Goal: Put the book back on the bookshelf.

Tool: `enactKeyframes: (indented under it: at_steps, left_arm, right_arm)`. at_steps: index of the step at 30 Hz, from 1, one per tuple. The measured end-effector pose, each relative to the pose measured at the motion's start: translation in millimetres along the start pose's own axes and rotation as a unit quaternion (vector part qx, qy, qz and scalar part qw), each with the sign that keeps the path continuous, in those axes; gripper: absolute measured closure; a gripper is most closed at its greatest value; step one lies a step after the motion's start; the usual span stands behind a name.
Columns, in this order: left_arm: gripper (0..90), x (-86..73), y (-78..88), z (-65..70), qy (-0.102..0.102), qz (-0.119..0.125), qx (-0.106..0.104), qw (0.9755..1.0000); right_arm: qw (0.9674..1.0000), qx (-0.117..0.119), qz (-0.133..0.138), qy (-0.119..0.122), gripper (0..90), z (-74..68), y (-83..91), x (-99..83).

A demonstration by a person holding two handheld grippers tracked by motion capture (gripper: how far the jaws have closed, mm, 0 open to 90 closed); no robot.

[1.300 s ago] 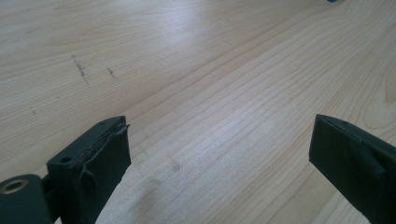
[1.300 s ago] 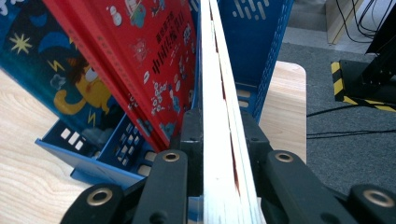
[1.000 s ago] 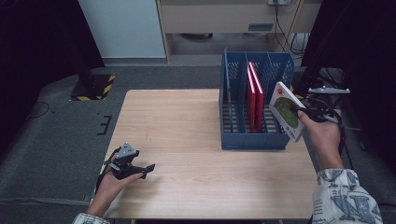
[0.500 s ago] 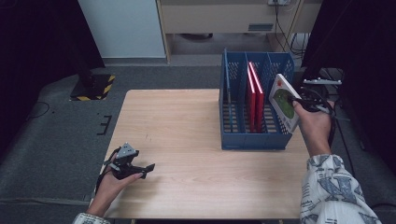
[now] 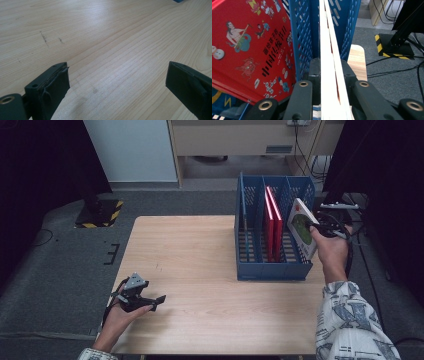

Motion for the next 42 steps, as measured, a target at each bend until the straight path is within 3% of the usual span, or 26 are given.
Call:
enactKeyframes:
  at_steps: [20, 42]
  left_arm:
    - [4.4, 0.1, 1.0, -1.1, 0.001, 0.002, 0.002, 1.0]
    - [4.5, 0.3, 0.9, -1.1, -0.002, 0.0, 0.003, 1.0]
  right_arm:
    - [0.9999, -0.004, -0.008, -0.01, 76.5, -8.2, -28.5, -6.3]
    - [0.9988, 0.0, -0.047, -0.01, 76.4, -20.3, -57.6, -34.4]
Point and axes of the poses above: each handheld gripper's, and its own axes: y roughly backward along the jaws, x roughly out of its top, z roughly to its right, the point moved 4 cm from there along -y, roughly forward along the jaws, and after that the axes turned 6 degrees about -x, right-handed, at the moved point
